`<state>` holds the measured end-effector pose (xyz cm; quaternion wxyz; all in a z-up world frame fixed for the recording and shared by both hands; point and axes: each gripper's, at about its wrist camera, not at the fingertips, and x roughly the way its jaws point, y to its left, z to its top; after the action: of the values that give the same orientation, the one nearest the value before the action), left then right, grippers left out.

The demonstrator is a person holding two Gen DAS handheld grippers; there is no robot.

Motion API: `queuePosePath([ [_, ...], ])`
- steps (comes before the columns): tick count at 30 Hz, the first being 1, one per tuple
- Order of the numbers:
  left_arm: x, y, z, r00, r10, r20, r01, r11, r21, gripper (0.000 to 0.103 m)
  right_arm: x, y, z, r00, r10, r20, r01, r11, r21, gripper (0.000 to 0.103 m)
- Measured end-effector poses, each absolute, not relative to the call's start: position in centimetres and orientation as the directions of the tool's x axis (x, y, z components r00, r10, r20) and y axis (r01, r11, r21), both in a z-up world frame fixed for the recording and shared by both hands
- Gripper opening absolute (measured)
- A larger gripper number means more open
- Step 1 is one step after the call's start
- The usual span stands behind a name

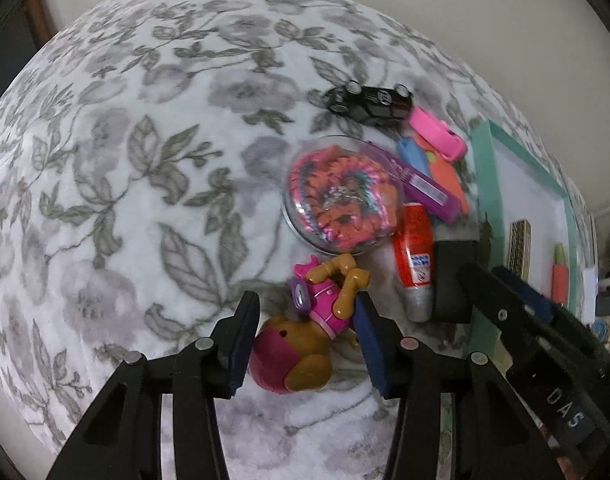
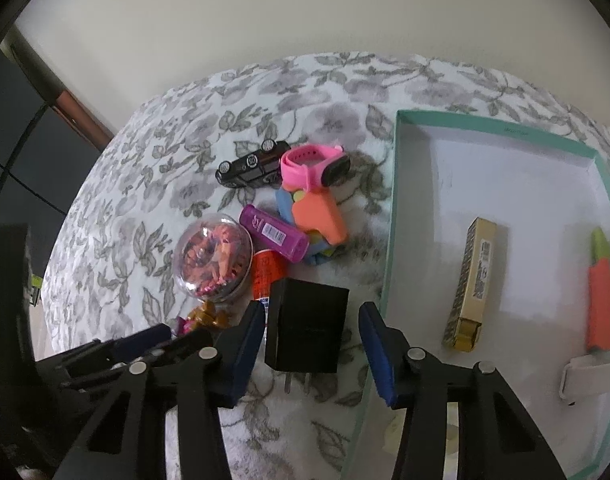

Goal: Organize rigid objects
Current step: 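Grasp the pink-orange toy figure with the left tool while the right tool grasps the black charger plug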

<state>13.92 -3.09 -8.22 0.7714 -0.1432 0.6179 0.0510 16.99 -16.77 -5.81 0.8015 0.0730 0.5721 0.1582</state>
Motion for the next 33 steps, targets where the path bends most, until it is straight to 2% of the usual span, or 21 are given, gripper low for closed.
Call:
queuePosePath([
  [8, 13.5, 0.1, -8.5, 0.244, -0.081, -0.966, -0.355, 0.92, -0.166, 0.05, 17.0, -16.1, -6.3, 0.274, 0.346, -0.897, -0.175, 0.935, 0.307, 0.052],
  [18, 13.5, 0.1, -9.5, 0.221, -0.096, -0.971, -0.354, 0.919, -0.171, 0.05, 16.8, -15.0, -7.1, 0.237, 0.353, -0.905, -0.194, 0.93, 0.312, 0.05],
  [20, 13.3, -0.1, -9.6, 0.22, -0.098, -0.971, -0.354, 0.919, -0.173, 0.05, 16.9, -15.0, -7.5, 0.232, 0.344, -0.91, -0.185, 0.934, 0.305, 0.047],
  [27, 13.6, -0.3, -10.0, 0.214, -0.089, -0.973, -0.346, 0.925, -0.16, 0.05, 16.8, -15.1, -7.8, 0.238, 0.363, -0.901, -0.19, 0.927, 0.323, 0.044],
  [33, 13.7, 0.2, -9.8, 0.224, -0.104, -0.969, -0.372, 0.91, -0.183, 0.05, 16.9, -16.2, -7.8, 0.236, 0.376, -0.896, -0.16, 0.925, 0.345, 0.036],
])
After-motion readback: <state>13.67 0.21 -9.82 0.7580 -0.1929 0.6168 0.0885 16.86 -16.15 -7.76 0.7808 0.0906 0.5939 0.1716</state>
